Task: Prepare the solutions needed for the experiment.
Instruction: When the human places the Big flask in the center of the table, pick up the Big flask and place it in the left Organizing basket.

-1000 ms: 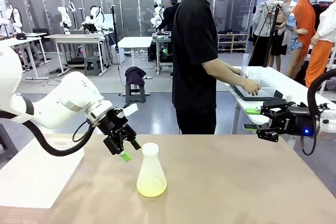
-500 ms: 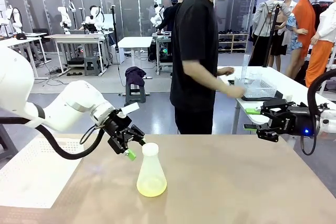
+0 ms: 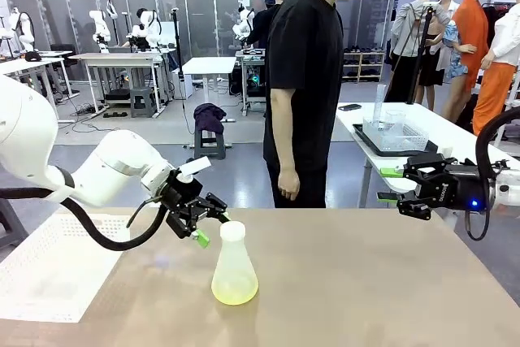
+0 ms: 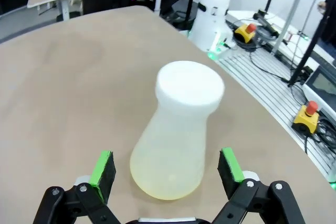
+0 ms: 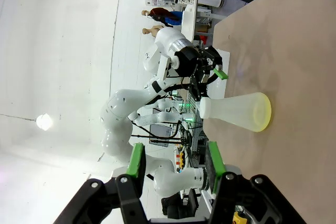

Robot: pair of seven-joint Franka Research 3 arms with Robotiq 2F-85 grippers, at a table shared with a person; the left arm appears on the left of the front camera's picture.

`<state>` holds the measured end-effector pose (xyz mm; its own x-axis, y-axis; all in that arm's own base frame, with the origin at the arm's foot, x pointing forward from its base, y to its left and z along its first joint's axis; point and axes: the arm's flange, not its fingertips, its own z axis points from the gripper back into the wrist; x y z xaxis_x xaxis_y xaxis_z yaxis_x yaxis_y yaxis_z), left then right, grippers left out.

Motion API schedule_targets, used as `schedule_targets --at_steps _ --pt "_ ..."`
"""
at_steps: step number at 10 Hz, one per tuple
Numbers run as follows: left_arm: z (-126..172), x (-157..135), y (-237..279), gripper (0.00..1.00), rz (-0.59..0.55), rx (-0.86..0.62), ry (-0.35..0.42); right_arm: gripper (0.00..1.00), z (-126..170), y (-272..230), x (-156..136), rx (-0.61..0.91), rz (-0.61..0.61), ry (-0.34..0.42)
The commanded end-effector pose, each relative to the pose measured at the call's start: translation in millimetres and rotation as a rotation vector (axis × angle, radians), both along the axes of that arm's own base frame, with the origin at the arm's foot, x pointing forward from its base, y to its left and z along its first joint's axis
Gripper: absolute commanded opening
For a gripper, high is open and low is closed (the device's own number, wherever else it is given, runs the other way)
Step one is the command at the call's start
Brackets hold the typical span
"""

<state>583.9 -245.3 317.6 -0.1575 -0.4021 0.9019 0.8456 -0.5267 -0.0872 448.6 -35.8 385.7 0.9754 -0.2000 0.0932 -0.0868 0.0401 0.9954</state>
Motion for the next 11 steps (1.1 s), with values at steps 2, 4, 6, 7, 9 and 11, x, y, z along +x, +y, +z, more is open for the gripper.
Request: schedule_targets --at_steps 2,4,6,7,9,11 --pt "-2 14 4 1.0 -0.106 -0.142 0.074 0.59 2 0 1 0.006 -0.002 -0.006" --pt "-2 15 2 1.0 -0.112 -0.078 0.099 0.59 2 0 1 0.006 -0.002 -0.006" --pt "-4 2 5 1.0 -0.088 -0.094 0.062 0.59 2 0 1 0.006 -0.002 -0.006" --pt "-4 2 5 1.0 -0.088 -0.094 0.062 0.59 2 0 1 0.006 -0.002 -0.006" --pt "-16 12 -10 1.0 -0.201 -0.141 0.034 0.59 2 0 1 0.006 -0.002 -0.006" --pt "-29 19 -22 1.0 -0.204 -0.192 0.017 0.59 2 0 1 0.006 -0.002 -0.006"
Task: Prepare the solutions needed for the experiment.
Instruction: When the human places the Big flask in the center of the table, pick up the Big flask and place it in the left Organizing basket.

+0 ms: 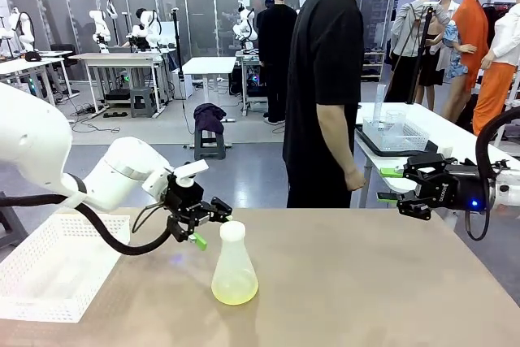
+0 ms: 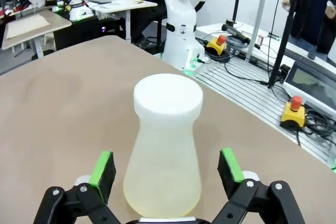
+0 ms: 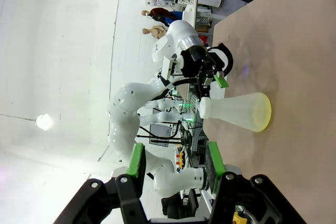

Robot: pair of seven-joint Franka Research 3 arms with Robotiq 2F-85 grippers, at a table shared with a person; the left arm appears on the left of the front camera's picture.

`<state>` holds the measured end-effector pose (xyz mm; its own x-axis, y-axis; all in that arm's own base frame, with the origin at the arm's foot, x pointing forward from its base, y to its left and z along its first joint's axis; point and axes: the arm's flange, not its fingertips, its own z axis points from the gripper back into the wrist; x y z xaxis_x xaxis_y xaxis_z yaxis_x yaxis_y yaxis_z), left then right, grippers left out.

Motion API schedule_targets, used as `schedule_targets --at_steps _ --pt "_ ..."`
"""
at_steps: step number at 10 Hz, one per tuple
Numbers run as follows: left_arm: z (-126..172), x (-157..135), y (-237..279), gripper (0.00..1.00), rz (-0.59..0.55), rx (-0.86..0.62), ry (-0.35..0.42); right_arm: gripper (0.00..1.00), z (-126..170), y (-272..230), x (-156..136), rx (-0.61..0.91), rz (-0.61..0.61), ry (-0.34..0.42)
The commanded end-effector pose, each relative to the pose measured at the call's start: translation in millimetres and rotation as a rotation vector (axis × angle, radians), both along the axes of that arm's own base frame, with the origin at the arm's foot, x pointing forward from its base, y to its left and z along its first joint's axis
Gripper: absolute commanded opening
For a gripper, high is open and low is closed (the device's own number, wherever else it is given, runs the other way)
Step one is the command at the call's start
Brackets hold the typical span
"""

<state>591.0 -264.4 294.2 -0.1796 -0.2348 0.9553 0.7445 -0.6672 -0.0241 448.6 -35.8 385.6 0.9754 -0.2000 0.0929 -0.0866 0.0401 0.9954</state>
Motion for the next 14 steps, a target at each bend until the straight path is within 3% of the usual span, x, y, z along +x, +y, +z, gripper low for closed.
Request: schedule_targets --at_steps 1,7,14 --pt "-11 13 -2 1.0 -0.025 -0.067 -0.005 0.59 2 0 1 0.006 -0.002 -0.006" --pt "-29 23 -7 1.0 -0.11 -0.196 0.115 0.59 2 0 1 0.006 -0.002 -0.006" --pt "-40 7 -32 1.0 -0.163 -0.222 0.163 0.59 2 0 1 0.006 -0.002 -0.006"
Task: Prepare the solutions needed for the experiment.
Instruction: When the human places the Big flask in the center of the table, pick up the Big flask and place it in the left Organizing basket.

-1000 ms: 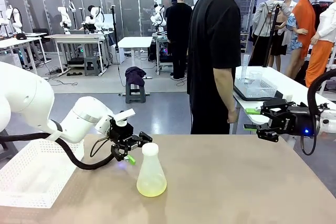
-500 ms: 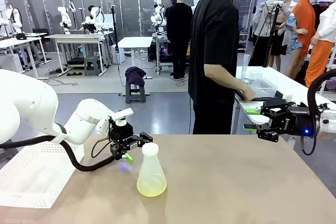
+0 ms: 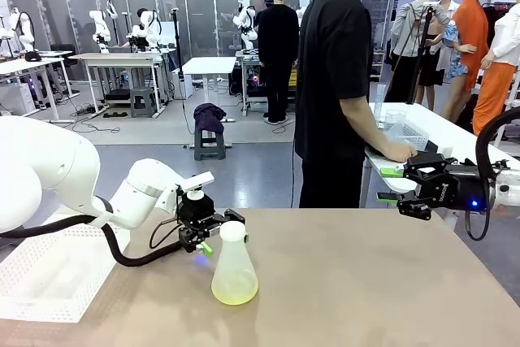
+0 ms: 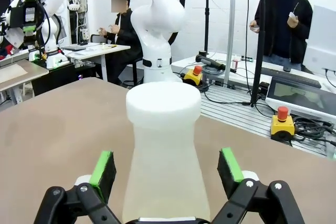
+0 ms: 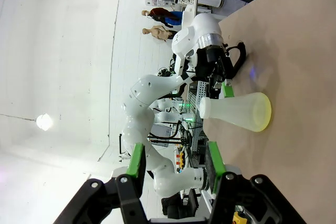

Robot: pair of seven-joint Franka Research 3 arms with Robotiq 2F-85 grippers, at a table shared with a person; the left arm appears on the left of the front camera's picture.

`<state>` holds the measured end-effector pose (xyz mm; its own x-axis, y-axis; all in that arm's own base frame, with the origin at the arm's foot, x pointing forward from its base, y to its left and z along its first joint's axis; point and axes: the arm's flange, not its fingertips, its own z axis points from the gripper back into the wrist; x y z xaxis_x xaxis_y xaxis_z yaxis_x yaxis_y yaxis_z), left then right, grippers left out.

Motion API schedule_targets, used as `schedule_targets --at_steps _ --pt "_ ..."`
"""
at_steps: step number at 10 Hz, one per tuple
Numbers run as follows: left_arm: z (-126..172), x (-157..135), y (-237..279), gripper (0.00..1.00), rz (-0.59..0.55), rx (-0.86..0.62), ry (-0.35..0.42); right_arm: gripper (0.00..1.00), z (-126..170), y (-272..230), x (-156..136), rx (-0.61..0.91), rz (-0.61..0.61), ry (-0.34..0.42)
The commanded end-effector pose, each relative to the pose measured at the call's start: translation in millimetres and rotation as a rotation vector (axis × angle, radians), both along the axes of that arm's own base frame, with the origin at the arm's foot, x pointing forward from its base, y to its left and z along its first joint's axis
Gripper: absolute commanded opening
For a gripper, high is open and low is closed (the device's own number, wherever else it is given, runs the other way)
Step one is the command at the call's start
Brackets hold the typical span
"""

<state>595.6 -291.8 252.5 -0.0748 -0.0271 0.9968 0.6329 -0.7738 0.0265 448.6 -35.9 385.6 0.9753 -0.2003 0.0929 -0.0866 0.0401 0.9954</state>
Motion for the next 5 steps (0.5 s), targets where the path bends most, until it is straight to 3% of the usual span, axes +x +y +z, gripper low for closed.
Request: schedule_targets --at_steps 1,5 --pt "1 -1 -6 1.0 -0.024 -0.04 0.043 0.59 2 0 1 0.006 -0.002 -0.006" --pt "5 -13 -22 1.0 -0.078 -0.037 0.067 0.59 2 0 1 0.006 -0.002 -0.006"
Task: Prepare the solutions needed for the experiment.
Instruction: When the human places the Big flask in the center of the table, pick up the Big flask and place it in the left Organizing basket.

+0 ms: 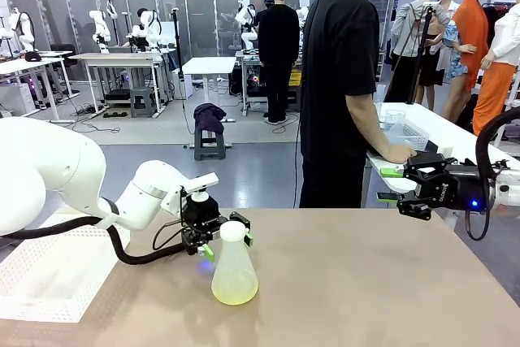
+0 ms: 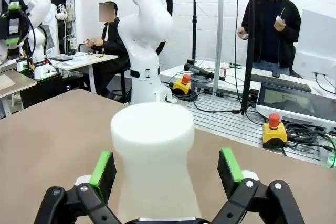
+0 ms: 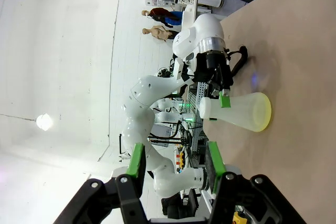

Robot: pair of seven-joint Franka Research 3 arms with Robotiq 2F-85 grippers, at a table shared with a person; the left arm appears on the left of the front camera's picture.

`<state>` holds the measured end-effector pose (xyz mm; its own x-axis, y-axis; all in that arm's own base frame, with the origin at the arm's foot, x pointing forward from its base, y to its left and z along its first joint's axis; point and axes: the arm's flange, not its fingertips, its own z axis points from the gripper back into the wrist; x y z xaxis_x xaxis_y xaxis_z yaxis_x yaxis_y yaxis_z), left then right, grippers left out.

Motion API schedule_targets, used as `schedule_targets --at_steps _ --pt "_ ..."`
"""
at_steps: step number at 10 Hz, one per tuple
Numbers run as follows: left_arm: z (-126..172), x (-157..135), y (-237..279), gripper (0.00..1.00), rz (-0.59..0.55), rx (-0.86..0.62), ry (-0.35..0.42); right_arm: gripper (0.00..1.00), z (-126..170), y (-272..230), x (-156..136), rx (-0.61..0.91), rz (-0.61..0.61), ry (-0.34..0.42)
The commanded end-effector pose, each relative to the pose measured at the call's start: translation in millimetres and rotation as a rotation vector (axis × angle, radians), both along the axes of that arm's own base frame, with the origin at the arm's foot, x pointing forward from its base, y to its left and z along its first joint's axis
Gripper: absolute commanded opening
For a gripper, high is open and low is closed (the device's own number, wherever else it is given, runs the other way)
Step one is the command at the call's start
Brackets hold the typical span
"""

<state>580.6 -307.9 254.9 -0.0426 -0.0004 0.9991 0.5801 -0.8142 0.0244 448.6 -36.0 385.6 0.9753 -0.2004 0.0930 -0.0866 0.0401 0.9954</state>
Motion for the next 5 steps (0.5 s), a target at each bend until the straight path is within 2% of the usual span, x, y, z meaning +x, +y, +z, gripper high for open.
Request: schedule_targets --at_steps 1,5 --pt "3.9 0.7 -8.9 1.0 -0.018 -0.018 0.033 0.59 2.0 0.4 0.6 0.006 -0.002 -0.006" --pt "7.0 -5.8 -17.7 1.0 -0.036 -0.014 0.025 0.59 2.0 0.4 0.6 0.006 -0.002 -0.006"
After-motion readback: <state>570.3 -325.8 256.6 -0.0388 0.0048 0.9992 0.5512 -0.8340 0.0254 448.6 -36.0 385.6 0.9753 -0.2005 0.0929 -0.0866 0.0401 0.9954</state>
